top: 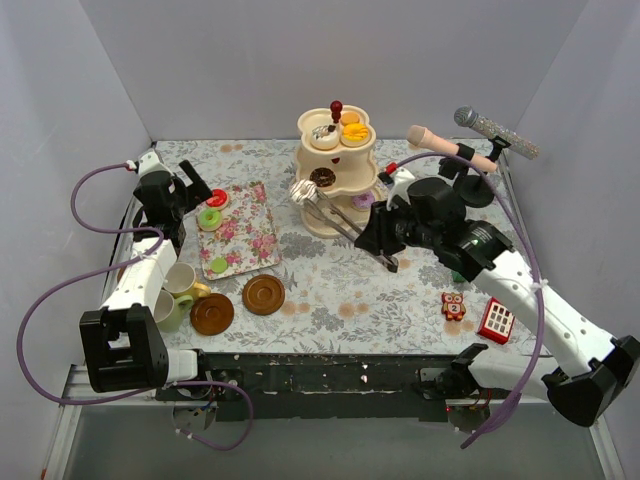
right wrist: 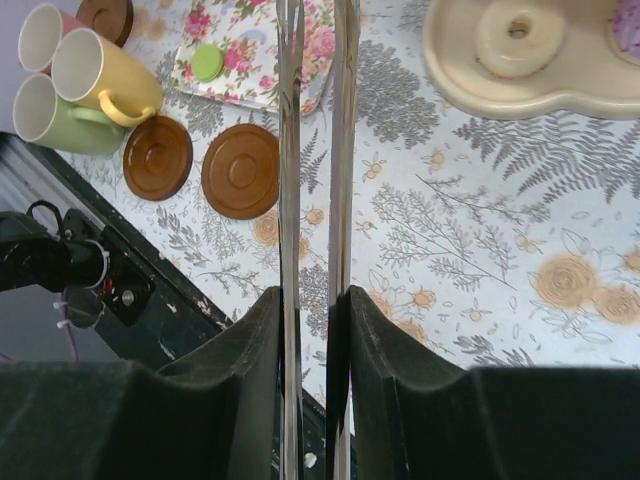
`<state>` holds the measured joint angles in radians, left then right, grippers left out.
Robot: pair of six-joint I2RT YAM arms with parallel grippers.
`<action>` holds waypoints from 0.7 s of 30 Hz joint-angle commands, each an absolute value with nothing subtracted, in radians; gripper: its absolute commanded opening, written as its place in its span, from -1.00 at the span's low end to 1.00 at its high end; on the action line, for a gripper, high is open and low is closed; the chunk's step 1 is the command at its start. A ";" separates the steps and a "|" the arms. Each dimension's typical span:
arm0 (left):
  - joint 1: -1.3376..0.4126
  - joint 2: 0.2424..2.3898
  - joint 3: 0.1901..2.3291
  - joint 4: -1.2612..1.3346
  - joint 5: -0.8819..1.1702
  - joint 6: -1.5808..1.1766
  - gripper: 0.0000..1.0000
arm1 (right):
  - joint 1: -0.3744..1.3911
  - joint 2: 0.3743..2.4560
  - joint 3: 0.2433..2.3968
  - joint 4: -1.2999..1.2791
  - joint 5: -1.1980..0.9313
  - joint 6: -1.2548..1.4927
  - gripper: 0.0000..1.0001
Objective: Serve the afternoon tea
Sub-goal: Place the desert on the desert table.
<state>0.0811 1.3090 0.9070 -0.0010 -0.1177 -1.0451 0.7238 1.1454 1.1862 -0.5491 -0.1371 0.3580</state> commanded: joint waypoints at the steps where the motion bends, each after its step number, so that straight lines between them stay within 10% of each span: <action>1: 0.081 1.278 0.891 0.023 -0.112 -1.045 0.96 | 0.661 1.068 1.187 -0.623 -0.138 0.360 -0.71; 21: 0.081 1.267 0.890 0.020 -0.117 -1.037 0.96 | 0.287 1.057 1.184 -0.632 -0.319 0.236 -0.71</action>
